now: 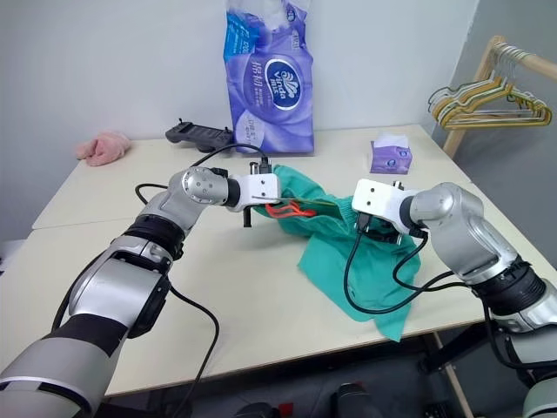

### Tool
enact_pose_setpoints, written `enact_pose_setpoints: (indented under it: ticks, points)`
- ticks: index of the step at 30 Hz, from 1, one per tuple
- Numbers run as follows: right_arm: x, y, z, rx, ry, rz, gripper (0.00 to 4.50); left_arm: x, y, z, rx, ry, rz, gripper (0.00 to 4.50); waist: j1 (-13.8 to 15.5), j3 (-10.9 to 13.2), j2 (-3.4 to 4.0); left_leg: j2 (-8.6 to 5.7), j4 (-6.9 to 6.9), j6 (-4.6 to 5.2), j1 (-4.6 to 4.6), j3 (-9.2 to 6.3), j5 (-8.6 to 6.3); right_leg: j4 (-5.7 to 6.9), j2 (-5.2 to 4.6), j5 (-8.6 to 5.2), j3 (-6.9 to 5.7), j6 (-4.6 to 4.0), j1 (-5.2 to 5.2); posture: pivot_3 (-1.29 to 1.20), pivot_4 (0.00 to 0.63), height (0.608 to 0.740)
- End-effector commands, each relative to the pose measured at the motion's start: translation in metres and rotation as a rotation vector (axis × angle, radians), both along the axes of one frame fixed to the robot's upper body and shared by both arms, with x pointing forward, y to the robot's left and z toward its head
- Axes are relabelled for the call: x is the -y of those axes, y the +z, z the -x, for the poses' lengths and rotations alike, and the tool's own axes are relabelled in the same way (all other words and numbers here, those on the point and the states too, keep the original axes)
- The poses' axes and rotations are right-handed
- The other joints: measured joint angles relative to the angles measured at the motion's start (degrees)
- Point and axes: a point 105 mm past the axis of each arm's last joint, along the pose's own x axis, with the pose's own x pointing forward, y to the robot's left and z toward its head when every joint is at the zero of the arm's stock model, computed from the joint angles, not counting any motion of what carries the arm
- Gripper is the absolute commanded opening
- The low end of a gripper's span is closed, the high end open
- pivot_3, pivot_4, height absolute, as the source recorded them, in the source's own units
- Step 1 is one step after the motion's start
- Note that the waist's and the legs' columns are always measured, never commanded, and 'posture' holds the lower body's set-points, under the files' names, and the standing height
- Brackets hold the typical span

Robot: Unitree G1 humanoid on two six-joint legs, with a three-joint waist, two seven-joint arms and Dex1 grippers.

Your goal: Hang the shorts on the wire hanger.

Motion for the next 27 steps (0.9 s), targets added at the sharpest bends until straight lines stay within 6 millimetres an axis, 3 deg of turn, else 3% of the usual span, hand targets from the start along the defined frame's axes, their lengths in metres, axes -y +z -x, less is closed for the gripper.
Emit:
enact_pose_setpoints:
  ticks: [1, 6, 7, 9, 14, 16, 27]
  points:
    - [0.0045, 0.014, -0.0142, 0.073, 0.004, 0.048, 4.18, 0.0036, 0.0211, -0.0015, 0.061, -0.018, 0.031, 0.0, 0.04, 0.01, 0.01, -0.01, 0.0, 0.0, 0.0, 0.0, 0.0, 0.0, 0.0, 0.0, 0.0, 0.0, 0.0, -0.14, 0.046, 0.74]
    - [0.0073, 0.0159, -0.0211, 0.082, 0.027, 0.094, 4.18, 0.0032, 0.0169, -0.0005, 0.078, -0.029, -0.004, 0.0, 0.08, 0.01, 0.02, -0.01, 0.0, 0.0, 0.0, -0.01, 0.0, -0.01, 0.0, 0.0, 0.0, 0.0, 0.0, -0.14, 0.046, 0.74]
    - [0.0061, 0.0161, -0.0209, 0.08, 0.031, 0.088, 4.01, 0.0029, 0.0157, -0.0004, 0.079, -0.028, -0.007, 0.0, 0.07, 0.01, 0.02, -0.01, 0.0, 0.0, 0.0, 0.0, 0.0, 0.0, 0.0, 0.0, 0.0, 0.0, 0.0, -0.14, 0.045, 0.74]
    - [0.0036, 0.0158, -0.0192, 0.072, 0.041, 0.076, 3.57, 0.0028, 0.0149, -0.0006, 0.077, -0.025, -0.006, 0.0, 0.04, 0.01, 0.02, 0.0, -0.01, 0.0, 0.01, -0.01, 0.0, 0.0, 0.0, 0.0, 0.0, 0.0, 0.0, -0.14, 0.046, 0.74]
    - [0.0025, 0.0142, -0.0176, 0.065, 0.046, 0.069, 1.76, 0.0032, 0.0182, -0.002, 0.086, -0.02, -0.003, 0.0, 0.1, 0.02, 0.03, -0.01, 0.0, 0.0, 0.0, -0.01, 0.0, 0.0, -0.01, 0.0, 0.0, 0.0, 0.0, -0.13, 0.042, 0.74]
    - [0.0027, 0.0147, -0.0186, 0.067, 0.045, 0.069, 1.29, 0.0028, 0.0192, -0.0028, 0.089, -0.016, -0.003, 0.0, 0.12, 0.02, 0.03, -0.01, 0.0, 0.0, 0.0, -0.01, 0.0, 0.0, -0.01, 0.0, 0.0, 0.0, 0.0, -0.13, 0.04, 0.74]
    - [0.0034, 0.0166, -0.0205, 0.085, 0.049, 0.085, 1.25, 0.0038, 0.0208, -0.0035, 0.102, -0.016, 0.003, 0.0, 0.12, 0.01, 0.03, -0.01, 0.0, -0.01, 0.0, -0.01, 0.0, 0.01, -0.02, 0.0, 0.0, 0.0, -0.01, -0.13, 0.029, 0.74]
